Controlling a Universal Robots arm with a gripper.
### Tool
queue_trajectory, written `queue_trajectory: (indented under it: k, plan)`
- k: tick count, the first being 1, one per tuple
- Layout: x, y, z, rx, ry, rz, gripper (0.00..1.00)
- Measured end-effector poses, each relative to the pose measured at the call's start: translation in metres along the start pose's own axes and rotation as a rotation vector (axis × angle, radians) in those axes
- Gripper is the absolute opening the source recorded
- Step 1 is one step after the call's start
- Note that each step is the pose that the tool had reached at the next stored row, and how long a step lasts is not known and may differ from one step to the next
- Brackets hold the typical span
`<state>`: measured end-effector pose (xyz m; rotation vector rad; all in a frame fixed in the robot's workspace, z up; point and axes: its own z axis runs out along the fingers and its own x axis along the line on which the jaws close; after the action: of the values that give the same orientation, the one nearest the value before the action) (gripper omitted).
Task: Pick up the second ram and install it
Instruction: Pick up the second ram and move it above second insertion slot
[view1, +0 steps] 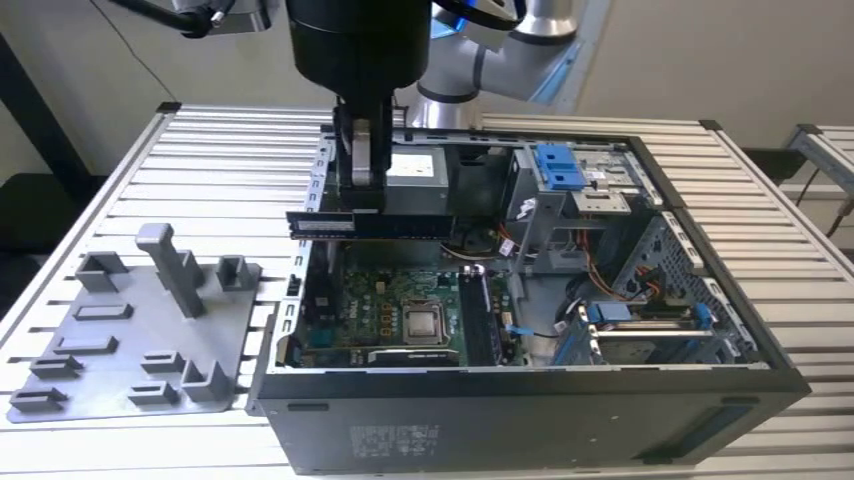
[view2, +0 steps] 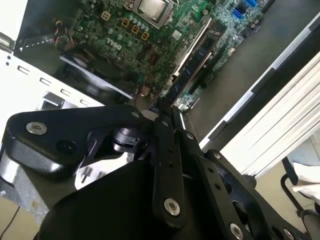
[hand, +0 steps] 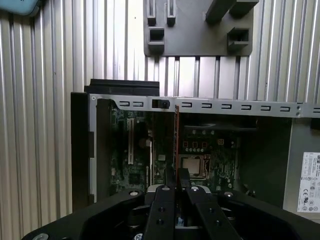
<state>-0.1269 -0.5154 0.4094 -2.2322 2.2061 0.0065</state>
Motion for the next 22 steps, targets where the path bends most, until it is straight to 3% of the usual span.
queue_trajectory:
  k: [22]
  plan:
    - [0.0007,-0.0595,0.0000,-0.0005,0.0000,0.000,0.14]
